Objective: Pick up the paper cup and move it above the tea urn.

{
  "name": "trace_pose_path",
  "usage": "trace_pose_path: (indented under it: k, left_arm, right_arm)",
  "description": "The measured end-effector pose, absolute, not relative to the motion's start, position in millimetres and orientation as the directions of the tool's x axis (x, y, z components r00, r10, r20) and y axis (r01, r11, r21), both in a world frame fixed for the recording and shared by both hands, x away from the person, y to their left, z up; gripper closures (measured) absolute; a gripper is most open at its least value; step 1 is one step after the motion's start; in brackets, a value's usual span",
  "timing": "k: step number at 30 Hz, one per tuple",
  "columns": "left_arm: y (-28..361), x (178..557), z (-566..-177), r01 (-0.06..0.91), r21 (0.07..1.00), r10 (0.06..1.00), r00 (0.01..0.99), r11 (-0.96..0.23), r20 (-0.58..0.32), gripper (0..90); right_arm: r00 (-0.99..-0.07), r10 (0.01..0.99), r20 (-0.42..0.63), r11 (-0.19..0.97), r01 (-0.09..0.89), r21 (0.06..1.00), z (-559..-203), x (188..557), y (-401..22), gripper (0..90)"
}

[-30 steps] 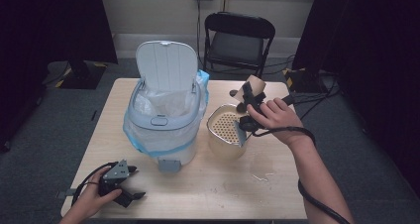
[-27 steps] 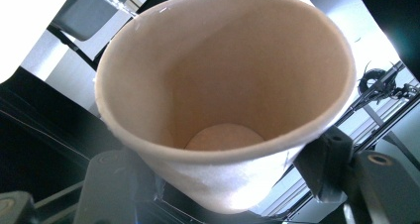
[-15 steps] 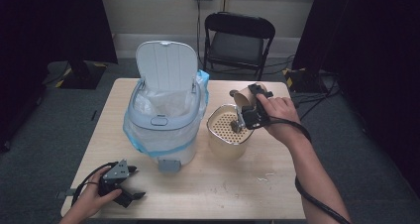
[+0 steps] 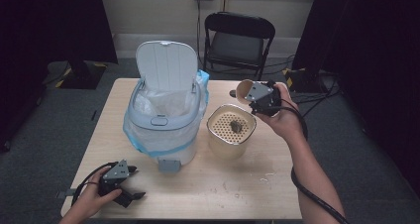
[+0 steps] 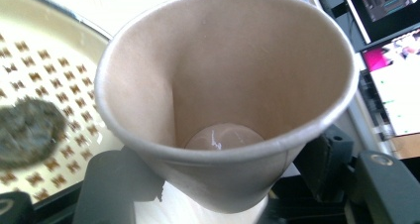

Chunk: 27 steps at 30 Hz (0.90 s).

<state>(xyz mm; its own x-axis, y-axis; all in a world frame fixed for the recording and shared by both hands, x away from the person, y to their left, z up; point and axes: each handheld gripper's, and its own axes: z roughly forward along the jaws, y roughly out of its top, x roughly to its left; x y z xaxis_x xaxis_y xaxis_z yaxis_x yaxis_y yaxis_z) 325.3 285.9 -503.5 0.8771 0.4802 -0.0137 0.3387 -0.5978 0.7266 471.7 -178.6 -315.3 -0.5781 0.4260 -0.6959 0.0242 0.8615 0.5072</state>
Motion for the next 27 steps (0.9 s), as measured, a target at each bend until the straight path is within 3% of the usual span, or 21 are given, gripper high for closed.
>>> trace_pose_path:
  k: [6,12,27]
  left_arm:
    - [286,325,-504,0.338,0.727,0.48,0.877,-0.598,-0.013,1.9]
    - [286,325,-504,0.339,0.727,0.48,0.877,-0.598,-0.014,1.9]
    - [286,325,-503,0.338,0.726,0.48,0.877,-0.598,-0.013,1.9]
  right_arm:
    - [-0.637,0.586,-0.5,0.717,0.121,0.687,-310,476,-186,37.3]
    - [-0.654,0.655,-0.379,0.62,0.177,0.764,-308,479,-190,37.3]
    - [-0.691,0.647,-0.322,0.593,0.19,0.783,-303,480,-182,37.2]
